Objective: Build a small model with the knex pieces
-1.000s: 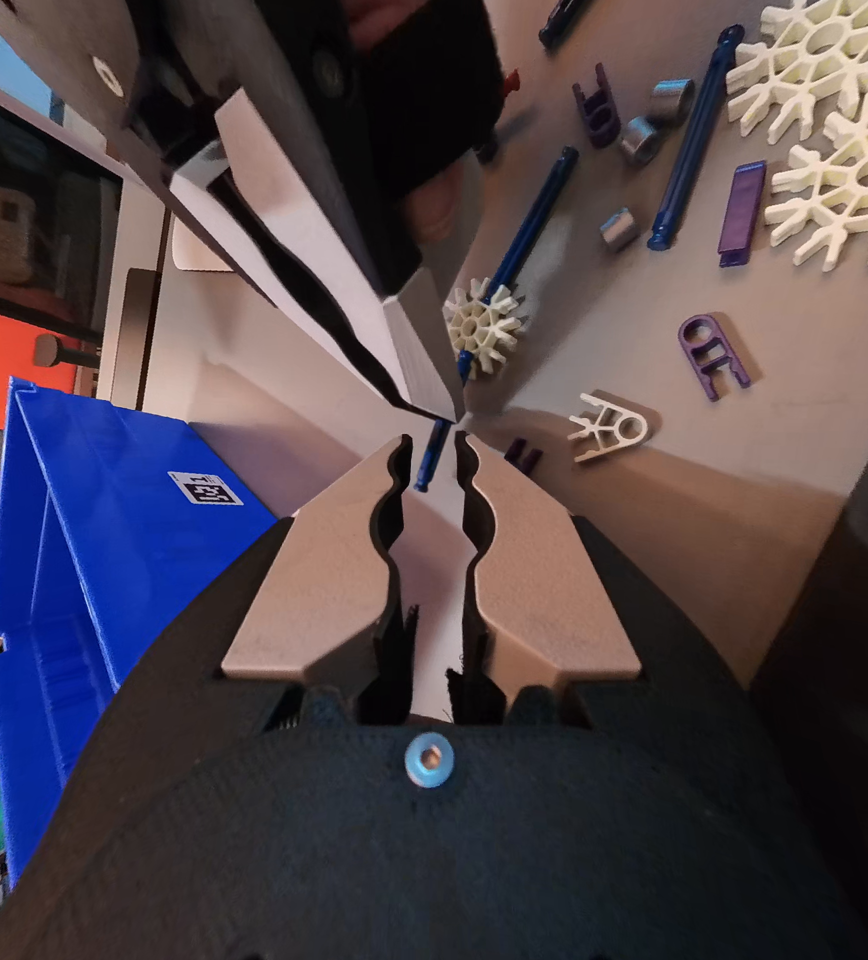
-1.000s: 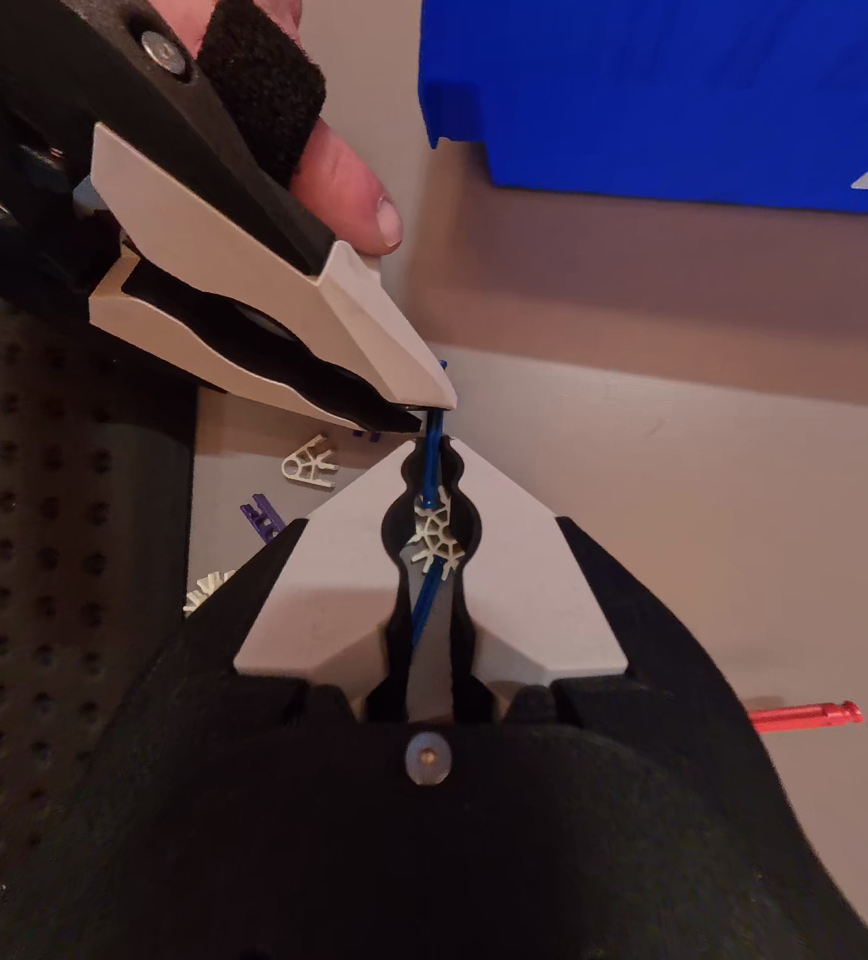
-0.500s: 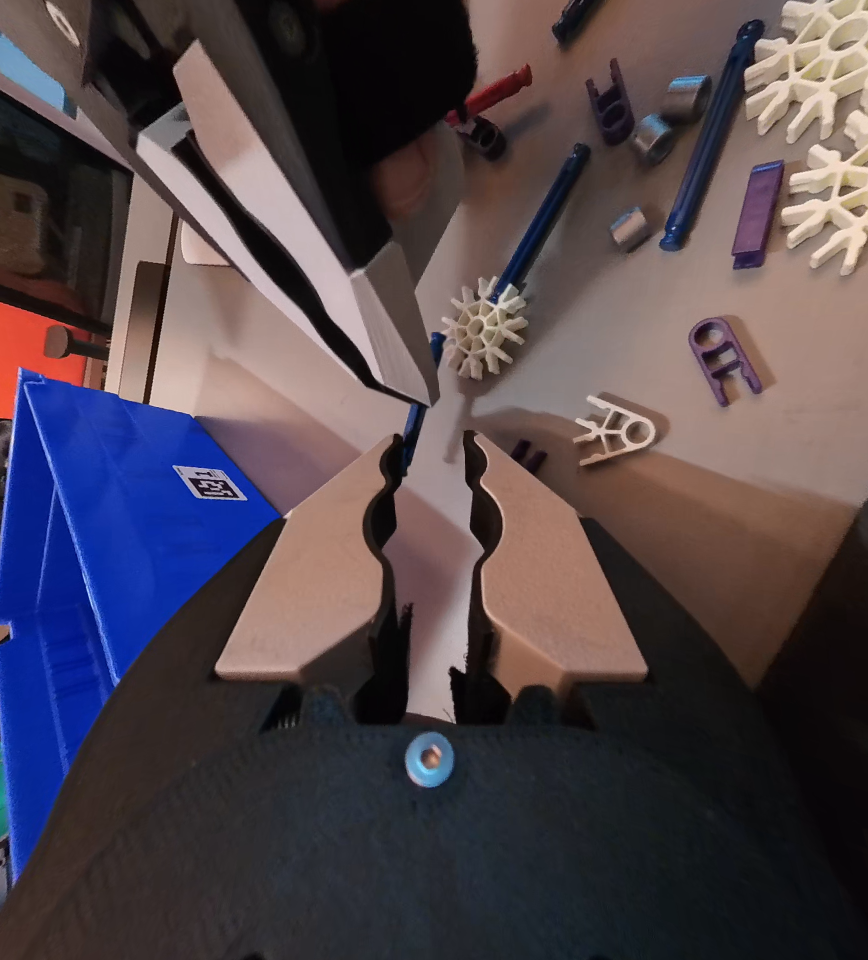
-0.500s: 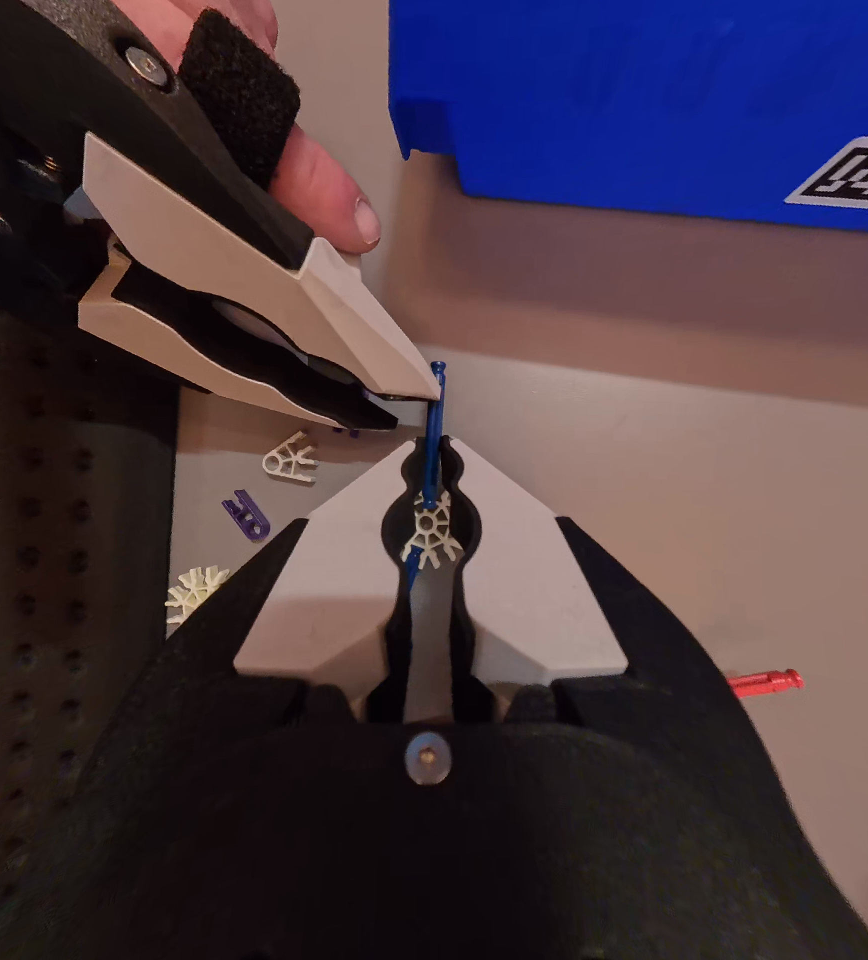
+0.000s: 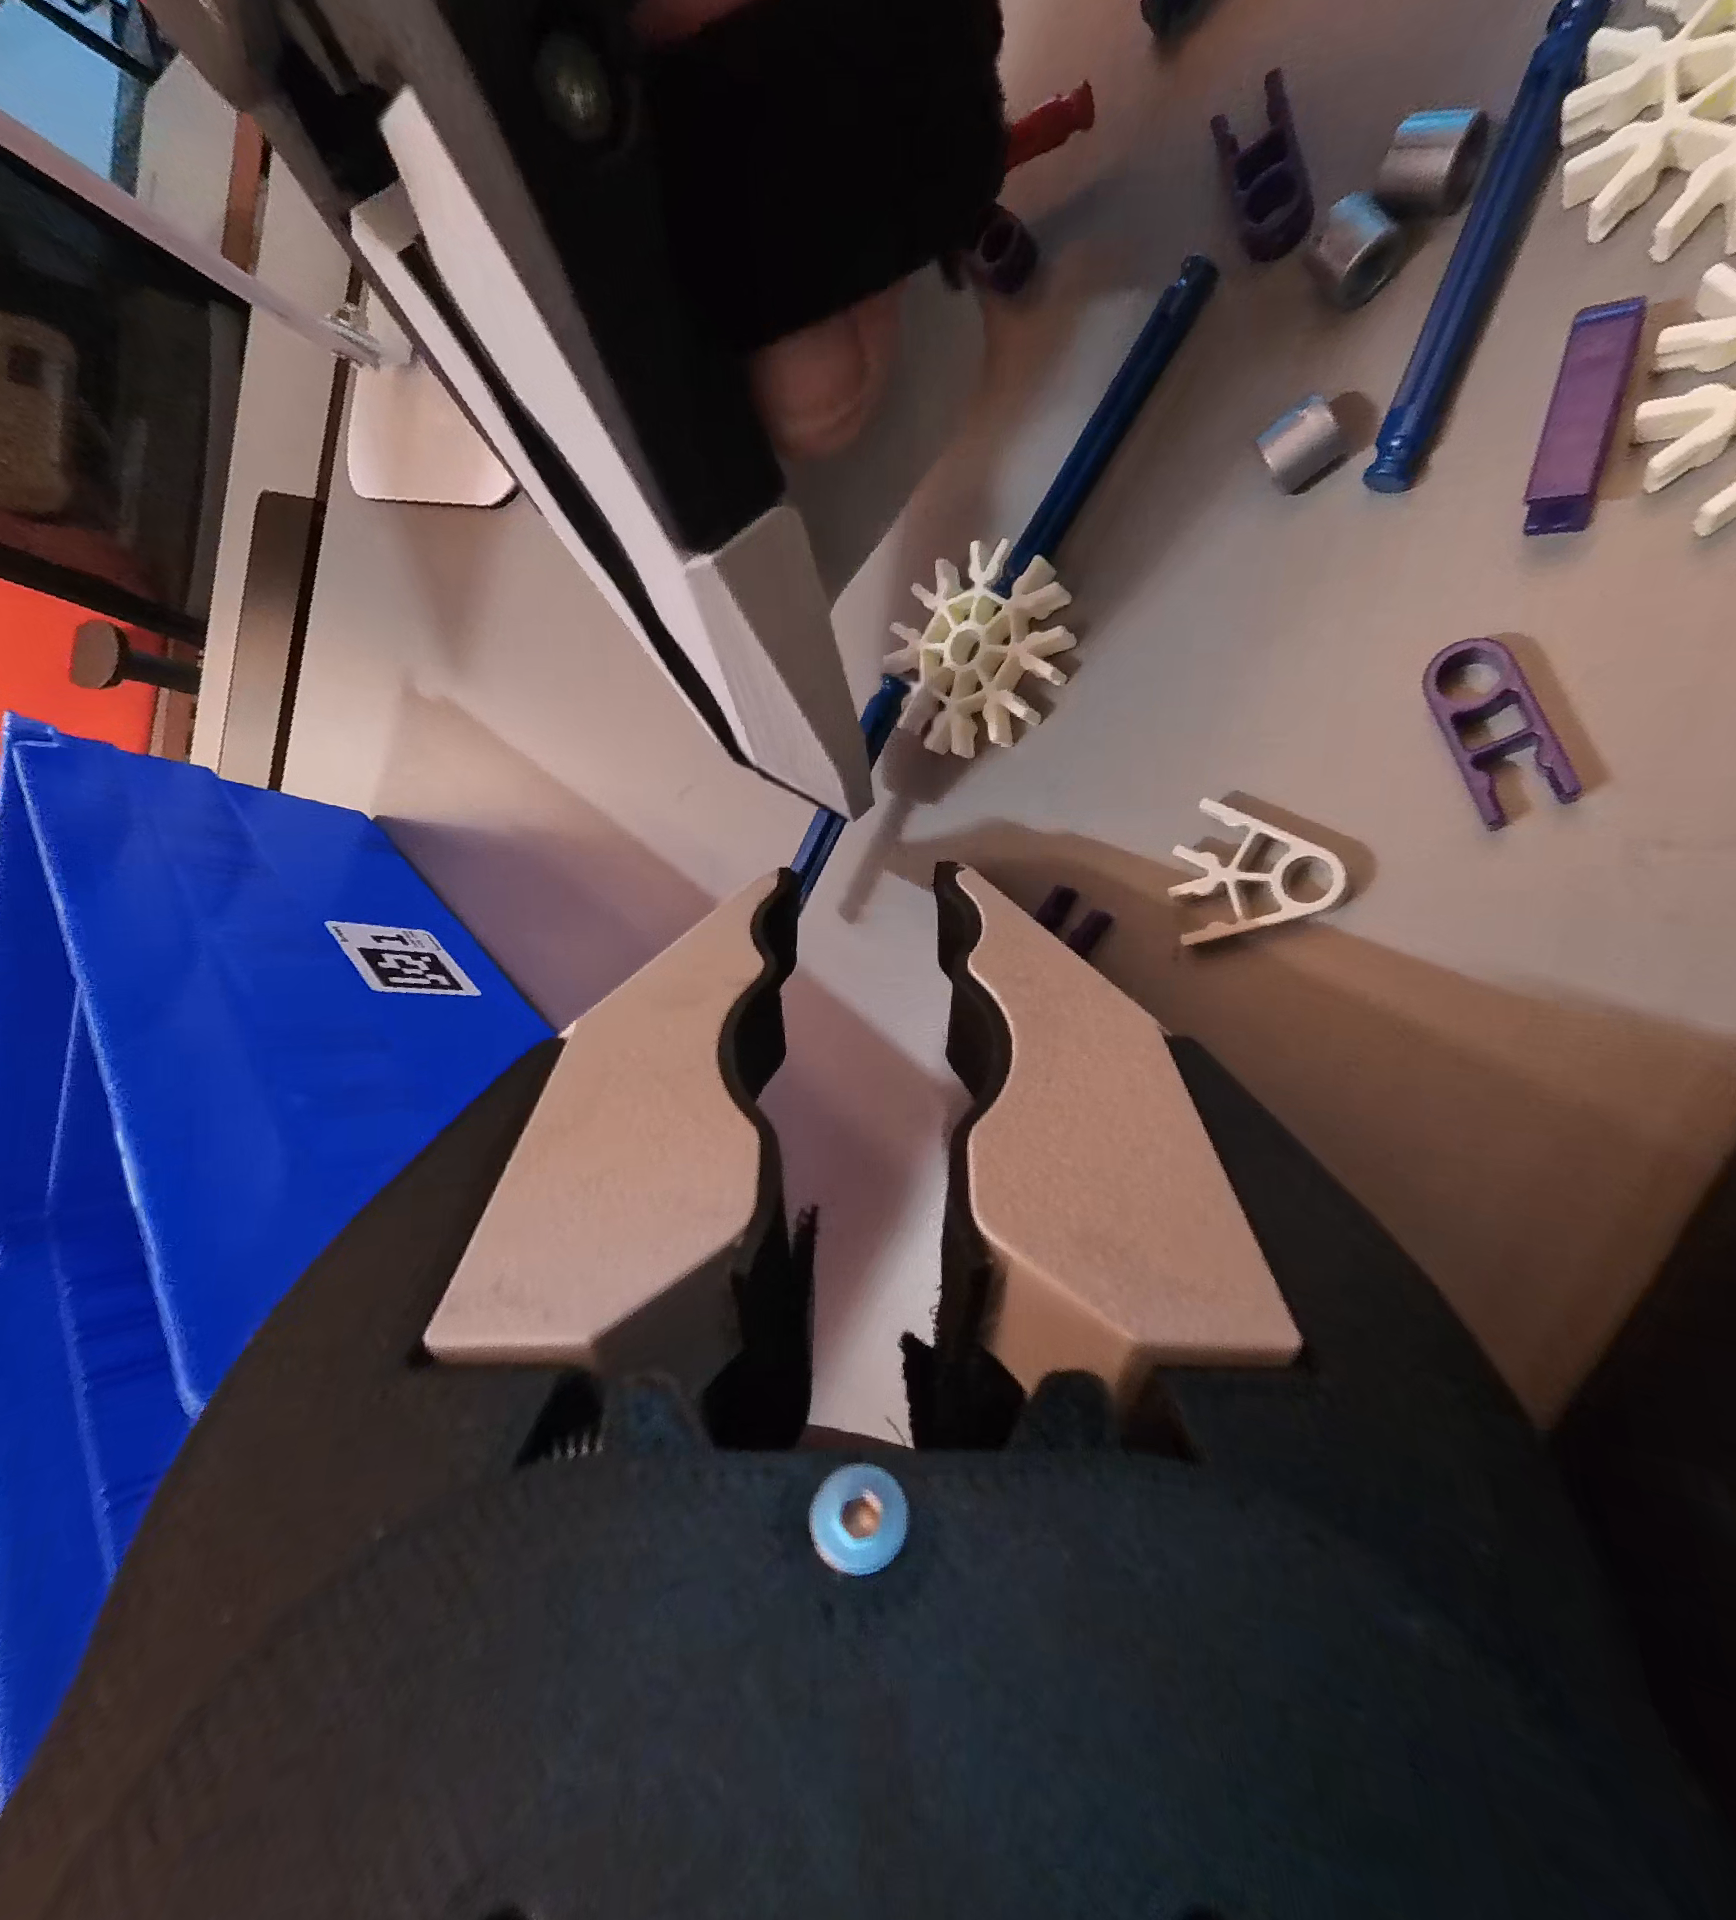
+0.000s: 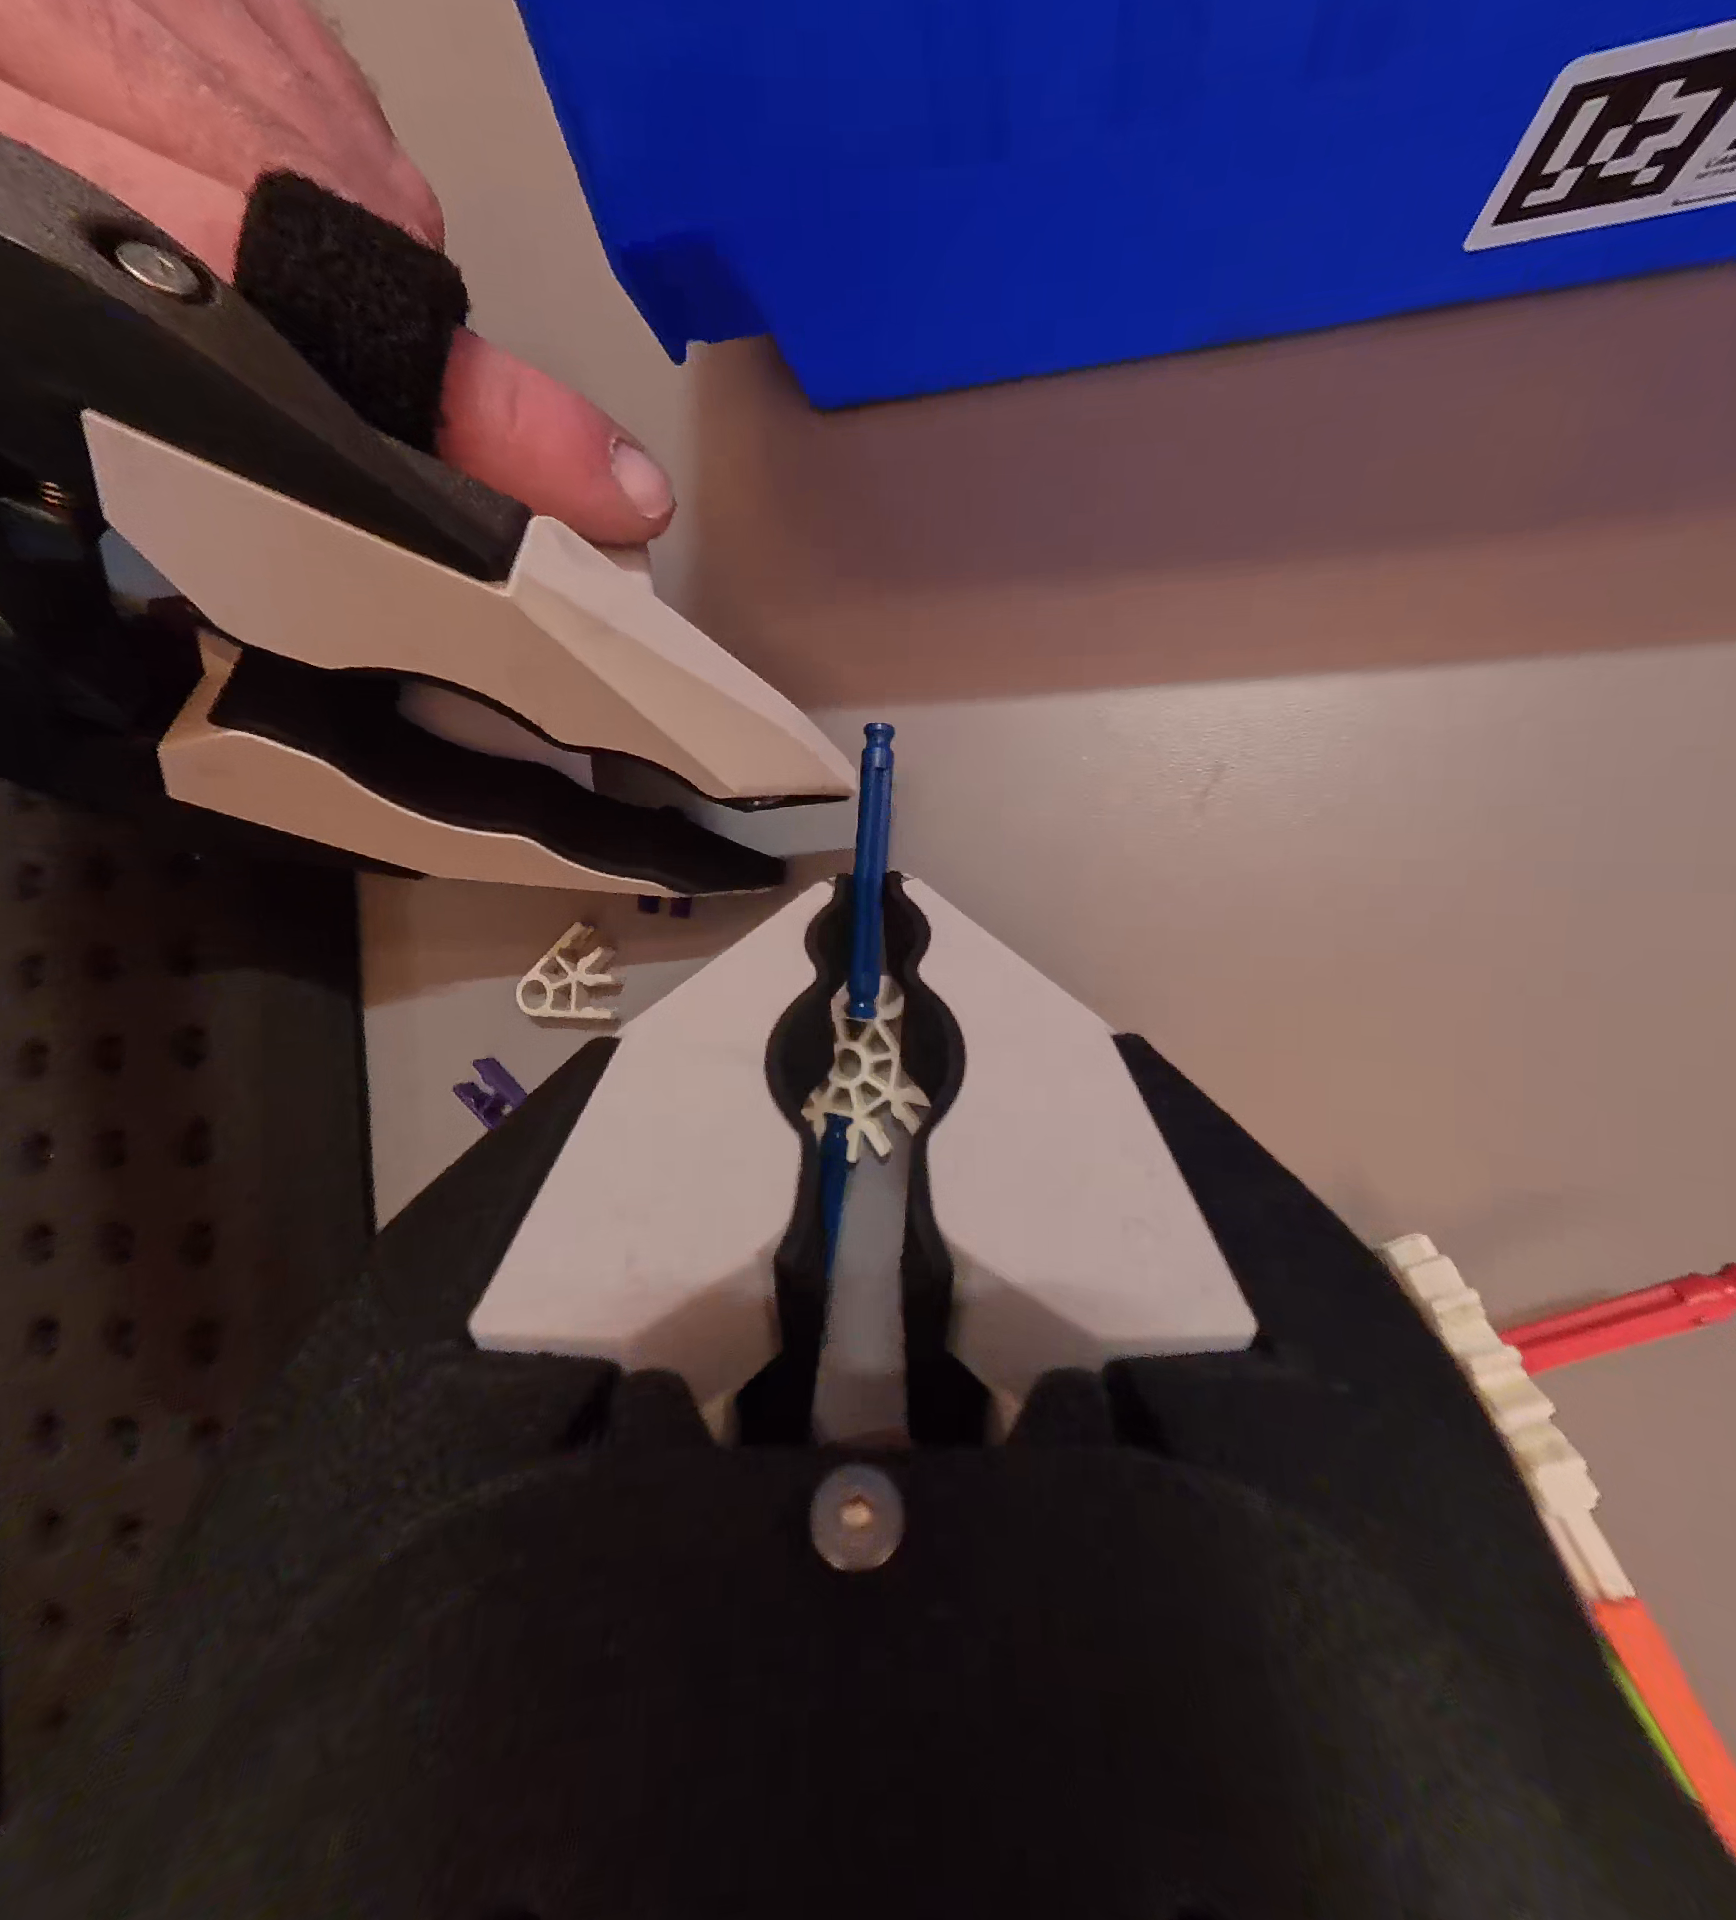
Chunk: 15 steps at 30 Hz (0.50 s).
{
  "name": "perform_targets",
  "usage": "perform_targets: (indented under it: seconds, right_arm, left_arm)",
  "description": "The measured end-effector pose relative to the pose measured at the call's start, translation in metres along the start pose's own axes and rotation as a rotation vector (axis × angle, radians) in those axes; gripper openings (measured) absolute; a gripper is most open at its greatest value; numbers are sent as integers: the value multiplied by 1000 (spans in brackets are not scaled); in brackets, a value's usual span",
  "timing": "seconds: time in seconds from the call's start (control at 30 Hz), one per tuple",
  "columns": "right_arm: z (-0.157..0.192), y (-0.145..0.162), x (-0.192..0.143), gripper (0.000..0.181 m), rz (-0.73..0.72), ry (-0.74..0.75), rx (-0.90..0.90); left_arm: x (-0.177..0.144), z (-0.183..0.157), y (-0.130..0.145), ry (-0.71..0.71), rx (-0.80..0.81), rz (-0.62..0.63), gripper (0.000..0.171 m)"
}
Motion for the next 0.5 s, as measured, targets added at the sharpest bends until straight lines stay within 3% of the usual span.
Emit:
perform_targets:
  seconds: [0.5]
  right_arm:
    - [2, 5, 7, 3, 10, 7, 38]
  left_arm:
    - [6, -2, -3, 14, -3, -3, 16]
Point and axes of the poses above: each gripper's, where its closed fingertips meet, x out along the fingers, y out of its underside, z = x × y across the jaws, the point moved 8 cm from there along -x, back along the fingers, and after that the axes turned 3 degrees about -y, right-handed, at the moved point
